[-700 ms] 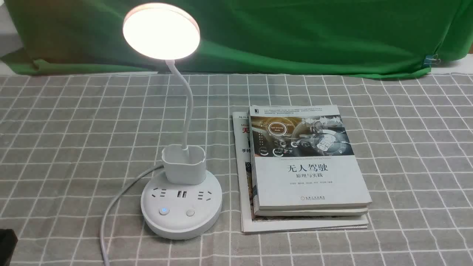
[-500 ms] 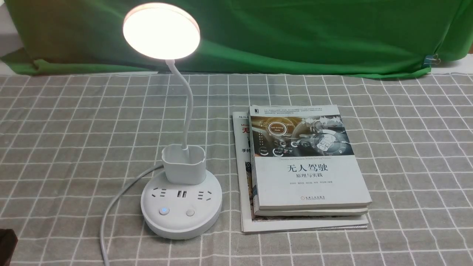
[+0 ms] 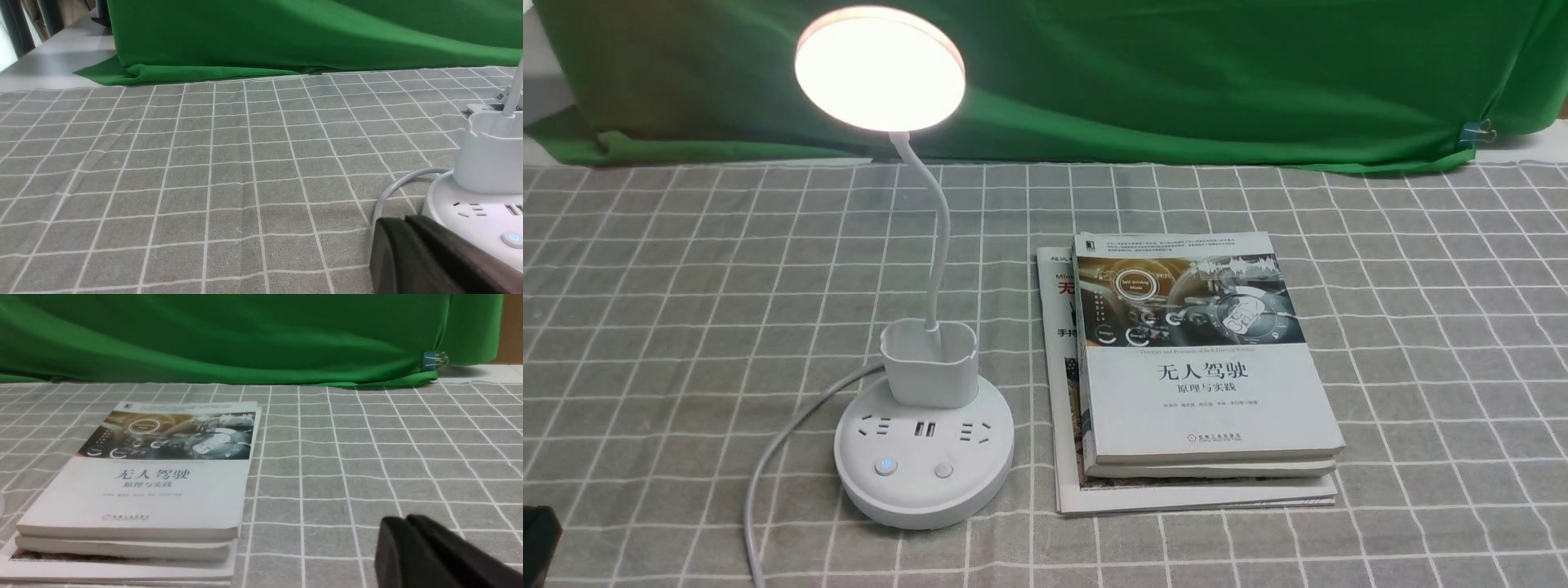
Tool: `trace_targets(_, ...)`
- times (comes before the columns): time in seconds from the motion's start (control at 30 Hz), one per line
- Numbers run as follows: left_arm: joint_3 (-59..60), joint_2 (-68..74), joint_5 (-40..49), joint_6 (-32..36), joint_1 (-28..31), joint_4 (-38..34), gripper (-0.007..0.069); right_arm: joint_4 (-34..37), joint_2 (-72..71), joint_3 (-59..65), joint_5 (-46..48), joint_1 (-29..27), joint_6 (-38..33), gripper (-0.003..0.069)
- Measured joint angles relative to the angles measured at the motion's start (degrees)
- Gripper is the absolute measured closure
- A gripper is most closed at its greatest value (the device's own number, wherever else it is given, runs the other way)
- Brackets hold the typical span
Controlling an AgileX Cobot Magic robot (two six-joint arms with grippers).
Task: Turn off the desk lamp on the grey coffee tablecloth by hand.
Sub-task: 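Press the power button on the round power strip under the lamp with the left gripper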
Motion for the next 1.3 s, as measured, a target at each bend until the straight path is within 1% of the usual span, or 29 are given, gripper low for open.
trace_targets(0.1, 0.0, 0.0, -0.5, -0.3, 0.0, -0.8, 0.0624, 0.0, 0.0, 0.0, 0.0, 0.0, 0.0, 0.0622)
trace_targets(0.17, 0.0, 0.0, -2.0, -1.9, 0.0, -4.0, 0.0624, 0.0, 0.0, 0.0, 0.0, 0.0, 0.0, 0.0622)
trace_targets(0.2, 0.0, 0.0, -4.1, -4.3, 0.0, -8.8, 0.0624, 0.0, 0.0, 0.0, 0.0, 0.0, 0.0, 0.0622)
trace_targets(0.27, 0.0, 0.0, -6.9, -7.2, 0.0, -16.3, 0.0624, 0.0, 0.0, 0.0, 0.0, 0.0, 0.0, 0.0622)
trace_targets(0.33, 0.0, 0.0, -10.6, -9.3, 0.0, -23.0, 0.0624, 0.0, 0.0, 0.0, 0.0, 0.0, 0.0, 0.0622)
trace_targets(0.37, 0.0, 0.0, -11.9, -10.3, 0.0, -24.8, 0.0624, 0.0, 0.0, 0.0, 0.0, 0.0, 0.0, 0.0622)
trace_targets(0.4, 0.0, 0.0, -12.2, -10.5, 0.0, -25.2, 0.0624, 0.0, 0.0, 0.0, 0.0, 0.0, 0.0, 0.0622)
trace_targets(0.47, 0.0, 0.0, -16.0, -12.4, 0.0, -27.7, 0.0624, 0.0, 0.0, 0.0, 0.0, 0.0, 0.0, 0.0622)
trace_targets(0.57, -0.1, 0.0, -16.6, -13.0, 0.0, -28.5, 0.0622, 0.0, 0.0, 0.0, 0.0, 0.0, 0.0, 0.0622)
trace_targets(0.67, -4.8, 2.0, -9.6, -13.2, 0.0, -26.5, 0.0622, 0.0, 0.0, 0.0, 0.0, 0.0, 0.0, 0.0622)
trace_targets(0.7, -7.7, 4.5, -5.3, -13.2, 0.0, -24.6, 0.0620, 0.0, 0.0, 0.0, 0.0, 0.0, 0.0, 0.0622)
trace_targets(0.73, -9.0, 5.5, -4.5, -13.2, 0.0, -23.7, 0.0620, 0.0, 0.0, 0.0, 0.0, 0.0, 0.0, 0.0622)
trace_targets(0.8, -18.3, 13.4, 7.8, -13.2, 0.0, -17.7, 0.0620, 0.0, 0.0, 0.0, 0.0, 0.0, 0.0, 0.0622)
trace_targets(0.83, -19.0, 14.9, 8.9, -13.2, 0.0, -17.3, 0.0620, 0.0, 0.0, 0.0, 0.0, 0.0, 0.0, 0.0622)
trace_targets(0.87, -24.0, 20.6, 17.1, -13.2, 0.0, -14.5, 0.0620, 0.0, 0.0, 0.0, 0.0, 0.0, 0.0, 0.0622)
trace_targets(0.9, -28.1, 25.7, 21.8, -13.0, 0.0, -12.4, 0.0620, 0.0, 0.0, 0.0, 0.0, 0.0, 0.0, 0.0622)
trace_targets(1.0, -35.7, 36.8, 31.5, -10.3, 0.0, -8.7, 0.0620, 0.0, 0.0, 0.0, 0.0, 0.0, 0.0, 0.0622)
trace_targets(1.1, -41.0, 48.2, 35.8, -7.4, -0.2, -5.7, 0.0620, 0.0, 0.0, 0.0, 0.0, 0.0, 0.0, 0.0622)
trace_targets(1.2, -43.7, 56.2, 36.2, -7.1, -1.8, -4.5, 0.0620, 0.0, 0.0, 0.0, 0.0, 0.0, 0.0, 0.0622)
trace_targets(1.3, -46.5, 66.4, 35.4, -7.2, -9.3, -3.4, 0.0620, 0.0, 0.0, 0.0, 0.0, 0.0, 0.0, 0.0622)
